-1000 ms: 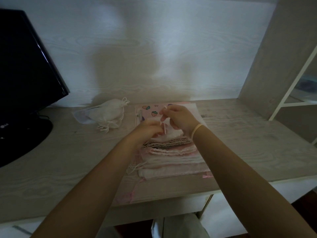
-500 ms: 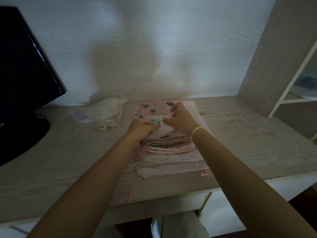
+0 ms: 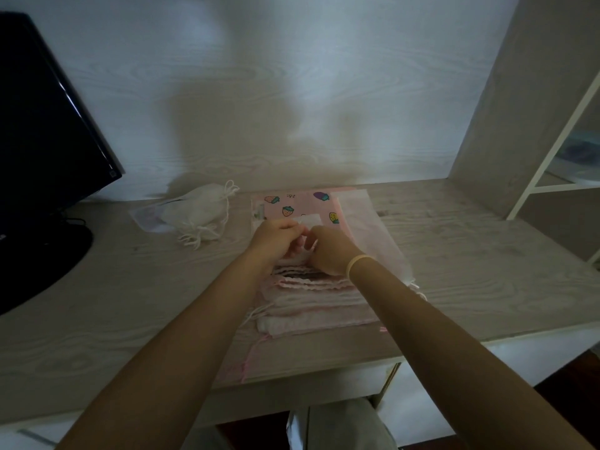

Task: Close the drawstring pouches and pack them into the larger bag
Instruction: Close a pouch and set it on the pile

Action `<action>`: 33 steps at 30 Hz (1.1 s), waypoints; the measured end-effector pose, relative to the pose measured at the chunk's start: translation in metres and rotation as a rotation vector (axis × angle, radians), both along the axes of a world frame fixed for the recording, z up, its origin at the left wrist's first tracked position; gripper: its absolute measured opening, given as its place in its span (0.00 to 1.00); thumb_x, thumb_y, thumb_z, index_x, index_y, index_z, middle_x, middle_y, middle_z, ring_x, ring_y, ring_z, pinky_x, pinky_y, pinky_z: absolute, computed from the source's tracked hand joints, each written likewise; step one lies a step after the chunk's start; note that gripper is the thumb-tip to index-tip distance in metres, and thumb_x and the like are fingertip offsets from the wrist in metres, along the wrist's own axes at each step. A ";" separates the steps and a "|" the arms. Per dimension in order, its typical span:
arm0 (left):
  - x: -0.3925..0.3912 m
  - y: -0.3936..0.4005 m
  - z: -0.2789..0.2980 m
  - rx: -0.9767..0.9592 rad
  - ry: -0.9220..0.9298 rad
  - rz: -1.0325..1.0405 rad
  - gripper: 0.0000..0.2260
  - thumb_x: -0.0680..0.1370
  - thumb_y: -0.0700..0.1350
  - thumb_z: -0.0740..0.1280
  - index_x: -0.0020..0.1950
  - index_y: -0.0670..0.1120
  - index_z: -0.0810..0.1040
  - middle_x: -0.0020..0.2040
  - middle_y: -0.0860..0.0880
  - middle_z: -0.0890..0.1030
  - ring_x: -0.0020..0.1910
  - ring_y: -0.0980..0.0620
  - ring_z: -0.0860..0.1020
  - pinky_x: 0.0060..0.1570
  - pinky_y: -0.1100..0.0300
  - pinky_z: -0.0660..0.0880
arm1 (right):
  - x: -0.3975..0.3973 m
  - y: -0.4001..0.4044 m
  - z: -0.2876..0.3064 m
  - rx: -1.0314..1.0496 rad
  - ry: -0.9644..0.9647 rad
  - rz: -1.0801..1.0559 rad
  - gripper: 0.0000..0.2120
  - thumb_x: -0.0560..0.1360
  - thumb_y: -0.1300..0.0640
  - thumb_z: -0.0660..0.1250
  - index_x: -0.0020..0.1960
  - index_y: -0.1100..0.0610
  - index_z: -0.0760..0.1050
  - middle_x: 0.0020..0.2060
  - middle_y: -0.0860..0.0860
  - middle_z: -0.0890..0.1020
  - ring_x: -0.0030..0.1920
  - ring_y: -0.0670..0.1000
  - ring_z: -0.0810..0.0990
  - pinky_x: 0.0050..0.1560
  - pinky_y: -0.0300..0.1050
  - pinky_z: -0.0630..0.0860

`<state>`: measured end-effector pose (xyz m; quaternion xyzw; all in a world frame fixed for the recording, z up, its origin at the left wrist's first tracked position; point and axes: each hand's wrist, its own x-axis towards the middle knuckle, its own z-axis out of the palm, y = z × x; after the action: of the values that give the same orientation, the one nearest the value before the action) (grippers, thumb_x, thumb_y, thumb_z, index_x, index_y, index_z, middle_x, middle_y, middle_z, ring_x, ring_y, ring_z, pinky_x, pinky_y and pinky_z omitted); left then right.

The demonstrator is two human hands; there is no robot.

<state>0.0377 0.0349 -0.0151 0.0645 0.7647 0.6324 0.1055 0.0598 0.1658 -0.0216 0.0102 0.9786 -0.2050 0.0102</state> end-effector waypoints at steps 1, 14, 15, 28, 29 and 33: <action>0.000 0.000 -0.002 -0.042 0.019 0.008 0.08 0.80 0.41 0.64 0.46 0.42 0.82 0.33 0.48 0.78 0.32 0.52 0.74 0.31 0.61 0.71 | 0.002 0.002 0.000 -0.021 0.017 -0.017 0.12 0.73 0.62 0.66 0.56 0.54 0.73 0.50 0.52 0.76 0.50 0.55 0.76 0.51 0.48 0.78; -0.002 0.004 -0.005 -0.300 0.138 -0.054 0.08 0.79 0.42 0.66 0.45 0.45 0.84 0.33 0.52 0.79 0.30 0.57 0.75 0.36 0.64 0.71 | 0.002 0.008 0.039 -0.025 -0.257 0.104 0.10 0.76 0.53 0.66 0.46 0.60 0.79 0.40 0.53 0.79 0.36 0.49 0.75 0.39 0.40 0.73; -0.001 0.002 -0.003 -0.318 0.144 -0.075 0.09 0.79 0.42 0.66 0.42 0.45 0.84 0.31 0.52 0.78 0.29 0.57 0.74 0.34 0.66 0.70 | 0.003 0.008 0.042 -0.078 -0.240 0.105 0.10 0.77 0.53 0.65 0.44 0.58 0.79 0.40 0.54 0.80 0.35 0.49 0.75 0.37 0.39 0.73; -0.002 -0.014 0.000 -0.376 0.133 -0.287 0.10 0.80 0.49 0.65 0.47 0.47 0.85 0.35 0.53 0.77 0.33 0.58 0.73 0.36 0.67 0.68 | -0.006 0.000 0.043 -0.863 0.023 -0.027 0.11 0.76 0.48 0.67 0.52 0.53 0.82 0.48 0.50 0.81 0.48 0.50 0.78 0.50 0.43 0.73; -0.003 -0.015 -0.001 -0.343 0.107 -0.276 0.11 0.81 0.49 0.65 0.46 0.47 0.85 0.35 0.52 0.77 0.33 0.57 0.73 0.37 0.66 0.69 | -0.008 0.000 0.043 -0.984 0.046 0.000 0.14 0.76 0.47 0.66 0.60 0.49 0.79 0.55 0.49 0.81 0.54 0.49 0.78 0.55 0.44 0.74; -0.005 -0.020 -0.004 -0.143 -0.027 -0.240 0.13 0.81 0.47 0.64 0.46 0.42 0.85 0.32 0.51 0.77 0.29 0.55 0.72 0.31 0.65 0.68 | -0.012 0.001 0.037 -0.976 0.070 -0.010 0.17 0.76 0.55 0.66 0.64 0.50 0.73 0.56 0.51 0.80 0.56 0.51 0.78 0.60 0.47 0.74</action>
<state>0.0324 0.0145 -0.0191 0.1393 0.7930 0.5601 0.1950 0.0480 0.1666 0.0155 0.0022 0.7679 -0.6402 -0.0201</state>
